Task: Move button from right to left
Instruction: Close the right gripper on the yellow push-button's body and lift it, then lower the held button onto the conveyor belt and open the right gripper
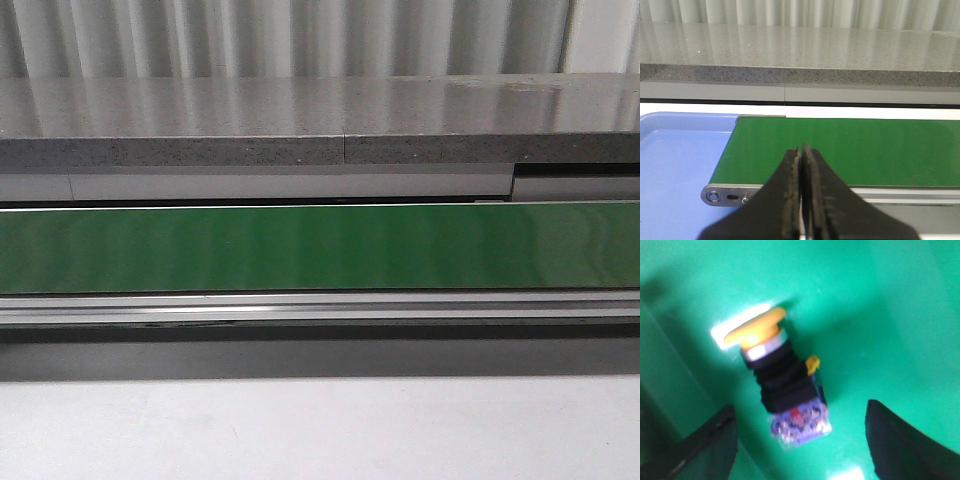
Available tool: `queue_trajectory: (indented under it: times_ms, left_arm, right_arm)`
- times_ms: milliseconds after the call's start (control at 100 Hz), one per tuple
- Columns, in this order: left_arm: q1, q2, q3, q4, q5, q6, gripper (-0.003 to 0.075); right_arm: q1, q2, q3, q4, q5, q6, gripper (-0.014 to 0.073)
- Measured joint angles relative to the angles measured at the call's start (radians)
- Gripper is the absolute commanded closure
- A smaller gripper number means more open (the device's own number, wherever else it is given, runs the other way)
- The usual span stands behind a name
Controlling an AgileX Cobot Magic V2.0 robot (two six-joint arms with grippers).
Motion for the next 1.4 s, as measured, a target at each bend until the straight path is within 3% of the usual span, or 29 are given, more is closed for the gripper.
queue_trajectory:
  times_ms: [180, 250, 360, 440, 680, 880, 1130, 1400]
  left_arm:
    - [0.000, 0.000, 0.000, 0.000, 0.000, 0.000, 0.0740]
    - [0.000, 0.000, 0.000, 0.000, 0.000, 0.000, 0.0740]
    - [0.000, 0.000, 0.000, 0.000, 0.000, 0.000, 0.0740]
    - [0.000, 0.000, 0.000, 0.000, 0.000, 0.000, 0.0740]
    - [0.000, 0.000, 0.000, 0.000, 0.000, 0.000, 0.0740]
    - [0.000, 0.000, 0.000, 0.000, 0.000, 0.000, 0.0740]
    - [0.000, 0.000, 0.000, 0.000, 0.000, 0.000, 0.0740]
    - [0.000, 0.000, 0.000, 0.000, 0.000, 0.000, 0.0740]
  right_arm:
    - [0.000, 0.068, -0.028, 0.000, -0.011, -0.001, 0.0067]
    - [0.000, 0.089, -0.040, 0.000, -0.010, -0.002, 0.0139]
    - [0.000, 0.108, -0.046, 0.000, -0.008, -0.003, 0.0337]
    - [0.000, 0.110, -0.047, 0.000, -0.008, -0.007, 0.0400]
    - [0.000, 0.099, -0.052, 0.001, -0.008, -0.009, 0.0396]
    - [0.011, -0.026, -0.052, 0.040, -0.006, -0.014, 0.0396]
    - [0.157, -0.189, -0.054, 0.071, 0.088, -0.025, 0.0396]
    - [0.351, -0.204, -0.018, 0.098, 0.158, -0.025, 0.0396]
